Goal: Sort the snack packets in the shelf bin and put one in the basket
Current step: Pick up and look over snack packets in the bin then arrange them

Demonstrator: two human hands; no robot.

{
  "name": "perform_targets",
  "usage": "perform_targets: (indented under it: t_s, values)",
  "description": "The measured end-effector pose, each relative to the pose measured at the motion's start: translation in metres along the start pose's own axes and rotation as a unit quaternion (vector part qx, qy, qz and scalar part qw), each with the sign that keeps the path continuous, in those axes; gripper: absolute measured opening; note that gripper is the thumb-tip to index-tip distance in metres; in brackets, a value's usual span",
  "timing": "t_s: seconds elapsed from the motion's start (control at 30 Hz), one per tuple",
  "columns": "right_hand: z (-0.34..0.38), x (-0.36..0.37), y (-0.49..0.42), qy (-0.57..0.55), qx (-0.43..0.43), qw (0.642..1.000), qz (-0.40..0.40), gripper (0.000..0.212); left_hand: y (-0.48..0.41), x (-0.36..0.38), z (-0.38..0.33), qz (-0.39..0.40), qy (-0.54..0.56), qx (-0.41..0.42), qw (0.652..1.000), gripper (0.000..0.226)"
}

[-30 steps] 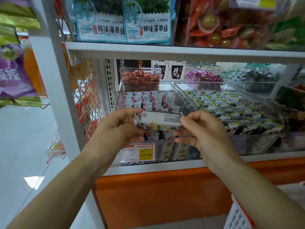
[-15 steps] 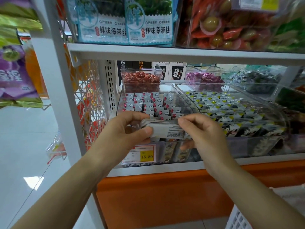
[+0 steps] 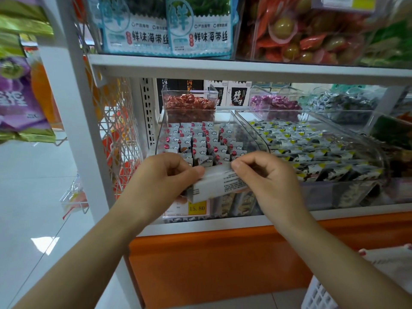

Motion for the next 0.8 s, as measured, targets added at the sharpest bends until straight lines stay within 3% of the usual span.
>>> perform_targets:
  t_s: [0.3, 0.47, 0.63, 0.7, 0.8]
  values:
    - [-0.012, 0.001, 0.001, -0.078, 0.085, 0.993, -0.019, 0.014, 0.003, 0.005, -0.006, 0.003, -0.006, 0.044, 0.999, 0.021]
    - [-0.025, -0.001, 0.003, -0.172, 0.172, 0.970, -0.030, 0.021, 0.010, 0.020, -0.013, 0.033, -0.100, 0.096, 0.990, 0.035]
    - [-0.025, 0.005, 0.002, -0.335, 0.196, 0.921, -0.007, 0.016, 0.007, 0.015, -0.011, -0.002, -0.102, 0.108, 0.989, 0.016]
    - [-0.022, 0.010, 0.003, -0.313, 0.163, 0.935, 0.035, 0.035, 0.004, 0.011, -0.009, -0.013, -0.085, 0.099, 0.991, 0.005]
    - [-0.015, 0.014, 0.006, -0.159, 0.103, 0.980, 0.063, 0.049, 0.003, 0.011, -0.009, -0.016, -0.086, 0.093, 0.992, 0.004]
Point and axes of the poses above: each hand's wrist, its own y-axis away from the middle knuckle, its own x-axis out of the palm, z = x × y, the point moved 6 cm from there along -y, towards the middle knuckle, and after that the axes turned 7 degrees about y, right-handed, at the moved point
